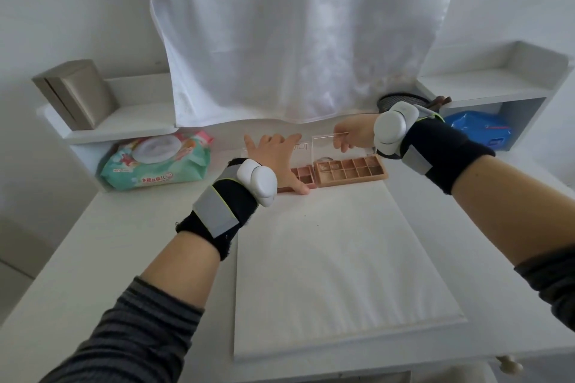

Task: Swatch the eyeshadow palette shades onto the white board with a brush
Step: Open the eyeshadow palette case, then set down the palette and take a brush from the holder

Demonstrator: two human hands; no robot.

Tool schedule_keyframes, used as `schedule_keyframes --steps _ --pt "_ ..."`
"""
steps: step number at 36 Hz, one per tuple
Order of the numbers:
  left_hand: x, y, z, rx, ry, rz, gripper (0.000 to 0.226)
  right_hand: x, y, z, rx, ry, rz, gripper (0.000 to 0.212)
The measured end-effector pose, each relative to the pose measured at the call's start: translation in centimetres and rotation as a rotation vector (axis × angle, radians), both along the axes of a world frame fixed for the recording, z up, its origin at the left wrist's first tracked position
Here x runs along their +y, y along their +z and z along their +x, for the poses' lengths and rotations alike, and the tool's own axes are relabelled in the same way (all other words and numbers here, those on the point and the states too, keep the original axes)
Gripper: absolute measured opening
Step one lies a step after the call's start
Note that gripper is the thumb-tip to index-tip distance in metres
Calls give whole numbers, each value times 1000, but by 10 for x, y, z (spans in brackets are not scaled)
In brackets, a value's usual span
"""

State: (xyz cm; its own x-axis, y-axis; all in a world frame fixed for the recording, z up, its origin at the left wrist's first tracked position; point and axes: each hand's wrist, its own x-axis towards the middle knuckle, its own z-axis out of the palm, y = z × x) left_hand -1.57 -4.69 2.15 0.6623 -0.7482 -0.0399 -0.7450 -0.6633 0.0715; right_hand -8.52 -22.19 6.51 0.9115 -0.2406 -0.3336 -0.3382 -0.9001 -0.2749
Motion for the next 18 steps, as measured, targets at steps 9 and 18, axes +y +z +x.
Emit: schedule_keyframes --steps 9,18 --pt "-1 2 3 22 3 7 105 6 -7 2 -26 21 -19 32" --pt "-4 5 -1 -24 15 9 108 5 -9 1 -153 40 -142 24"
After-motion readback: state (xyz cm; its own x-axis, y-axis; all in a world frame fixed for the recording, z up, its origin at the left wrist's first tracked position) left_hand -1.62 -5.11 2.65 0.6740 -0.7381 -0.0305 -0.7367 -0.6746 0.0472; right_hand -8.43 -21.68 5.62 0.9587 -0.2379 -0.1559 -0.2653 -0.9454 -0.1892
